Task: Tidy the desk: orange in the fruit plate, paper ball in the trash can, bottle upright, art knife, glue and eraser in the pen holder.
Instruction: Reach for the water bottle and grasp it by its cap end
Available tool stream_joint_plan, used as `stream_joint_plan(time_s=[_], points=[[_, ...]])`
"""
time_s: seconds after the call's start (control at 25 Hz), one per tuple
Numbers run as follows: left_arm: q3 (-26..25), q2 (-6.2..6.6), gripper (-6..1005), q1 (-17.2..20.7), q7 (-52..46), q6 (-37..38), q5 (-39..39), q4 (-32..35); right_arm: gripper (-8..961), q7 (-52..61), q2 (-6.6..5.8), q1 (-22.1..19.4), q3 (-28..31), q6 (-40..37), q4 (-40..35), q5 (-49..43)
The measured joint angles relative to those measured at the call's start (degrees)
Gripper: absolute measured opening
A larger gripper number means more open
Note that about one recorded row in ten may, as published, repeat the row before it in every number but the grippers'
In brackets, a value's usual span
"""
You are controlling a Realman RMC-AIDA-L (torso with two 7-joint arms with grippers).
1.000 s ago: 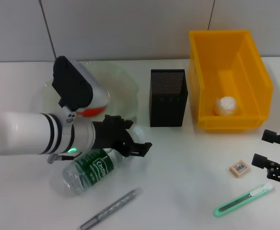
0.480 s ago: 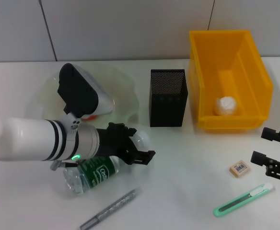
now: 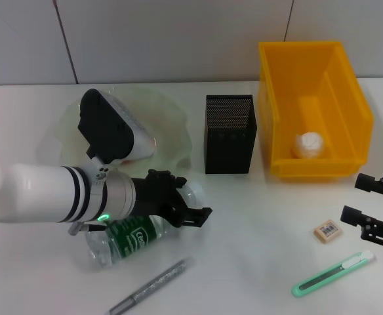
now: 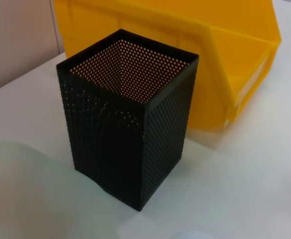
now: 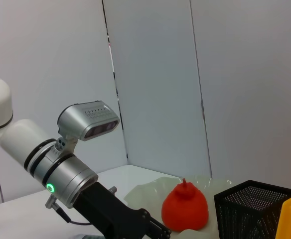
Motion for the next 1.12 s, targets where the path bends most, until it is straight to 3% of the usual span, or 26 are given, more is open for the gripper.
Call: stream_joint_plan(time_s=[0.2, 0.44, 0.68, 1.12], points=[[0.18, -0.01, 787, -0.13, 0.0, -0.02, 0.03, 0.08, 706, 0.02, 0.04, -0.01, 0.12, 0.04, 0.0, 0.0], [0.1, 0.0, 560, -0.34, -0.17, -0.1, 0.02, -0.3, 707, 0.05, 0.11, -0.1, 0.15, 0.05, 0.0, 0.07], [0.18, 0.1, 465, -0.39, 0.13, 0.25, 0.03, -0.28, 707, 0.05, 0.09, -0.08, 0.15, 0.05, -0.1, 0.21], [0.98, 0.27, 464, 0.0, 0.93, 0.76, 0.27, 1.21, 707, 0.06, 0.09, 0.0, 0.15, 0.04, -0.36, 0.37]])
